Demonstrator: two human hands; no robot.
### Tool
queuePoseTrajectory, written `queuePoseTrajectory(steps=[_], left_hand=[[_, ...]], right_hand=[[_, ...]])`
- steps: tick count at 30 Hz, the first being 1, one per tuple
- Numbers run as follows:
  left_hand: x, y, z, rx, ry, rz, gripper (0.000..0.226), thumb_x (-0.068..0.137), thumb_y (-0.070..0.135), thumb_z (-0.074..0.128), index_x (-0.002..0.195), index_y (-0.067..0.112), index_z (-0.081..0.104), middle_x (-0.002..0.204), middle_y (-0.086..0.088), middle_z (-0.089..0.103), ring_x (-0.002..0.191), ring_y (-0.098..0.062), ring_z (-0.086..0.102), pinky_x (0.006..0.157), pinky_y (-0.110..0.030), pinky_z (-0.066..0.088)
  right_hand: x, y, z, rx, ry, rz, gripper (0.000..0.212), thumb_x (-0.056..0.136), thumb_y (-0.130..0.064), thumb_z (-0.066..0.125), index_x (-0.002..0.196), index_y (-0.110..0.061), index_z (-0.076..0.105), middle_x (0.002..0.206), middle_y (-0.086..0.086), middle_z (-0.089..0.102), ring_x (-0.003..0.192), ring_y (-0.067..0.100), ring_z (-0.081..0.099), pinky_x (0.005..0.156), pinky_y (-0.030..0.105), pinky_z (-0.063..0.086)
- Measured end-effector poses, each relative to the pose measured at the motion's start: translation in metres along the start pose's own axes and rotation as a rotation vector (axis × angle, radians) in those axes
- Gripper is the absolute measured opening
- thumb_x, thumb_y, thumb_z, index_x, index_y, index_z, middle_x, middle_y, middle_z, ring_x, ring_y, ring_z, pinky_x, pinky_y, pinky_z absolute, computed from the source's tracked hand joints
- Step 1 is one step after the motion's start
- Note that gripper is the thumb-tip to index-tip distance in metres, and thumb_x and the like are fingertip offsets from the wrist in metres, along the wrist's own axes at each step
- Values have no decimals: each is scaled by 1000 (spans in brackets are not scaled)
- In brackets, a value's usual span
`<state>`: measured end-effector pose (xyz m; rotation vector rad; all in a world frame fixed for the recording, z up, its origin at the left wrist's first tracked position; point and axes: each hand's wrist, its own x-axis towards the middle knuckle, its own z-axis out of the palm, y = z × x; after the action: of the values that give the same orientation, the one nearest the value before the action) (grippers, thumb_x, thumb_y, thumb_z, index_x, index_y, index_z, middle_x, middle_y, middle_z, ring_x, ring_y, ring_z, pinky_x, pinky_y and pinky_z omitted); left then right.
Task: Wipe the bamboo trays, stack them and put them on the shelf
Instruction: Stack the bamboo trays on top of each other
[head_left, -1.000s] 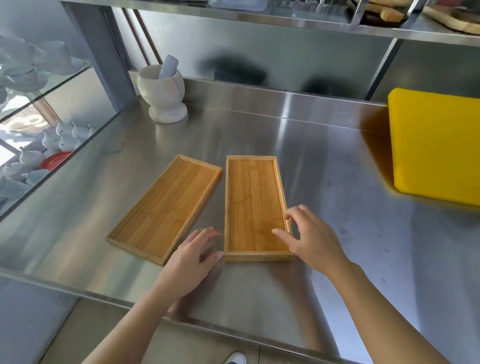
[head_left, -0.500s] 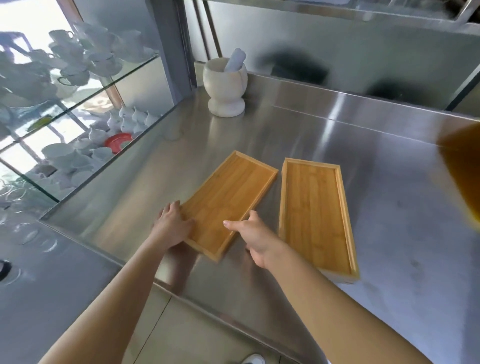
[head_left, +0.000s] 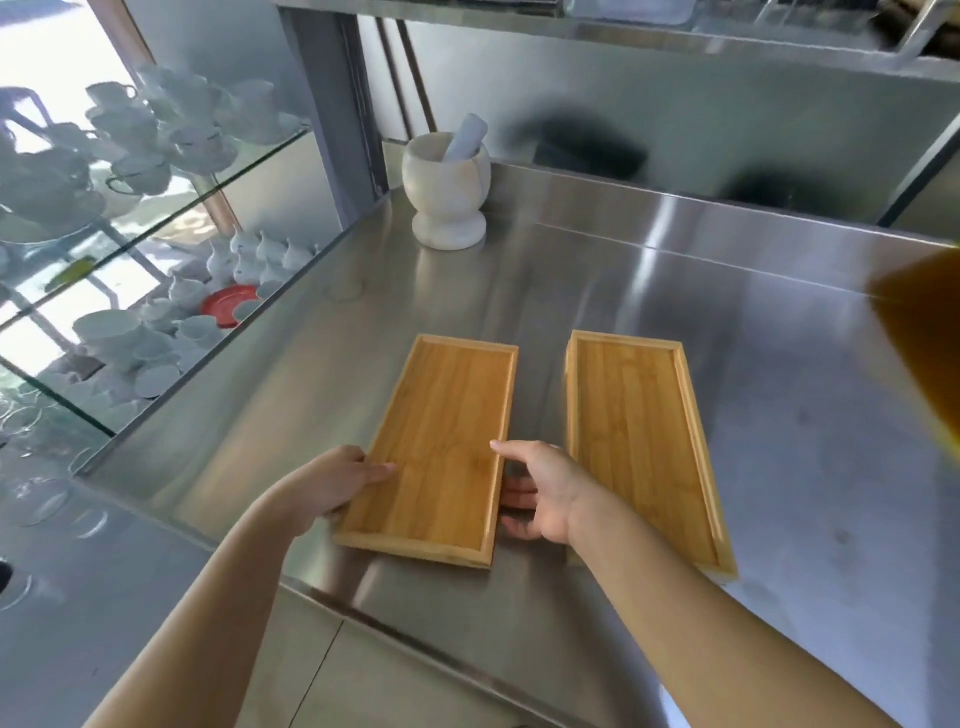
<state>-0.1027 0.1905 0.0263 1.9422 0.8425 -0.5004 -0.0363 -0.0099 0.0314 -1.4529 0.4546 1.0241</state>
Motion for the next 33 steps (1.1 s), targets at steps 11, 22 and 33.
queuePoseTrajectory(steps=[11,22,33], left_hand=[[-33,40,24,-328,143,148,22,91,26,56,84,7,64,75,-6,63,66,-21,58,56,-27,40],[-40,98,140,132,179,490,39,98,39,31,72,13,42,69,4,44,76,-27,46,66,-34,31],[-29,93,176,216,243,539,25,99,28,33,92,8,45,98,-12,60,85,-36,53,69,-35,36]], right_hand=[[-41,-10,-21,-440,189,-565,17,94,-26,43,77,-20,42,63,-4,40,55,8,40,51,19,32],[-61,8,-142,-956,613,-712,37,98,-27,31,61,-26,27,55,-4,38,49,12,37,46,25,25],[-39,32,-170,-1007,643,-592,29,98,-28,29,74,-14,37,58,-4,39,53,12,39,46,26,26]])
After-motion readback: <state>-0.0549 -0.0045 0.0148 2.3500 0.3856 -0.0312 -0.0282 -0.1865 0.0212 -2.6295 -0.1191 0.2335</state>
